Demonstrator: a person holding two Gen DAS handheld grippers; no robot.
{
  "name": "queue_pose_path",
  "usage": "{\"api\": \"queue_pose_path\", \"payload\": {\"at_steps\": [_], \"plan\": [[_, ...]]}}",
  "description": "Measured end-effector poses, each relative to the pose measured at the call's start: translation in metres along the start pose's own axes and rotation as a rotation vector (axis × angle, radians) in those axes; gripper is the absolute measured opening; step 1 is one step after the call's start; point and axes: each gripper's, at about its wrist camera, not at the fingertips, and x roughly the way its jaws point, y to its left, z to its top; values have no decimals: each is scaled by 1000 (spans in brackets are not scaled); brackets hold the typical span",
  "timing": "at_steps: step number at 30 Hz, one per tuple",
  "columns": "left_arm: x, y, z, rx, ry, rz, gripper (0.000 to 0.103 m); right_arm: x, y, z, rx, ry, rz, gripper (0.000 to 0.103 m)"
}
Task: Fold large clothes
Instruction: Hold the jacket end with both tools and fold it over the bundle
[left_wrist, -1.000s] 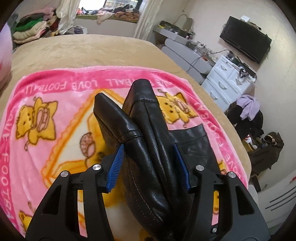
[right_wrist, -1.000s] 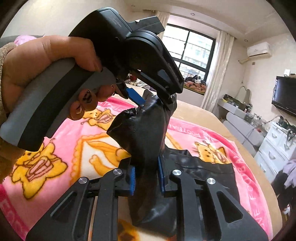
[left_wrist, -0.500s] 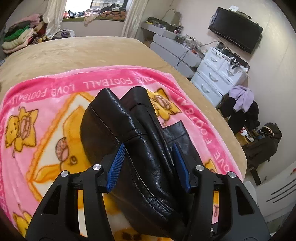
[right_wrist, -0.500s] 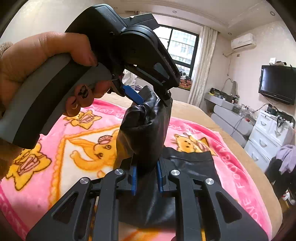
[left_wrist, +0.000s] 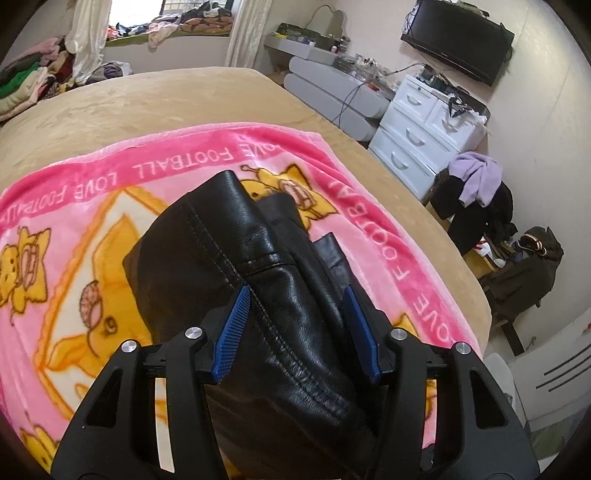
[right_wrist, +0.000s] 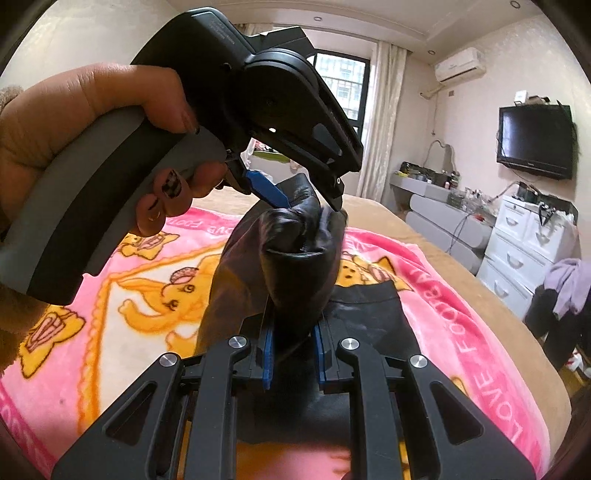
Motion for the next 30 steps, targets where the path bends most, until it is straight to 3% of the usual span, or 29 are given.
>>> {"api": "queue_pose_path", "payload": {"at_steps": [11,20,25,27,30], "plan": [[46,-27,-7,15,86,-37,39,4,-37,-28,109,58,-12,15],[79,-53,-14,43,141,-54,39,10,-82,-59,359,130,70,15],[81,-60,-18,54,136,-85,54,18,-109,-83,540,188,155,17],[77,-55,-20,58,125,-74,54,23,-113,-91,580,212,173,18],[64,-45,-27,84,81,-22,63,24,-117,-98,619,228,185,20]]}}
